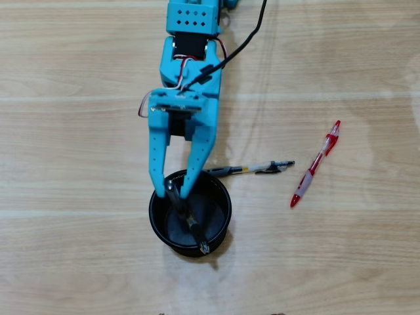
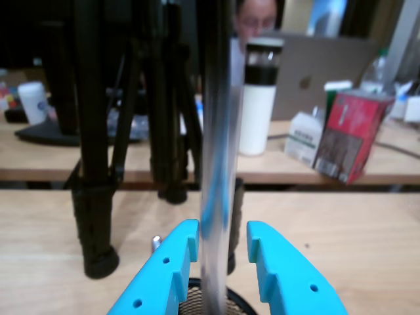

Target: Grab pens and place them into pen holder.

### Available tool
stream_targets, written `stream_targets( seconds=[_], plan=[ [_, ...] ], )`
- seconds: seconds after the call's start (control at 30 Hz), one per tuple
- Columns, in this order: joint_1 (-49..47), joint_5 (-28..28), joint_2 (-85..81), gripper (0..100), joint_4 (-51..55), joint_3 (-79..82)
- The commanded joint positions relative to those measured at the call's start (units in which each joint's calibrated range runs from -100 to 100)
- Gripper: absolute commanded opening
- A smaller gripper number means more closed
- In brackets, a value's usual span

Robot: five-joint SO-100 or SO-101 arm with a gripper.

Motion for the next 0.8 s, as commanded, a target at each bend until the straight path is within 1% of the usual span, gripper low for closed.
stream_targets(
  seconds=[0.0, 0.2, 0.23, 0.3, 0.33, 0.37, 0.43, 0.53, 0.63, 0.7, 0.77],
  plan=[
    [0.62, 0.62, -0.82, 10, -2.55, -2.95],
    [-0.35, 1.09, -3.19, 9, -2.89, 1.03],
    [-1.48, 1.98, -4.54, 9, -2.38, 1.3],
    [-3.9, 5.75, -7.92, 9, -0.74, 3.2],
    [-5.51, 7.78, -10.04, 9, 1.75, 4.47],
    [-7.45, 9.82, -12.57, 9, 6.13, 5.83],
    [-11.88, 14.27, -18.15, 7, 19.88, 8.46],
    [-18.9, 24.15, -24.07, 5, 49.36, 6.65],
    [-22.77, 33.82, -22.55, 8, 74.55, 1.76],
    [-23.58, 39.1, -20.1, 15, 84.52, -0.87],
    [-23.26, 42.6, -17.39, 21, 90.02, -2.32]
  ],
)
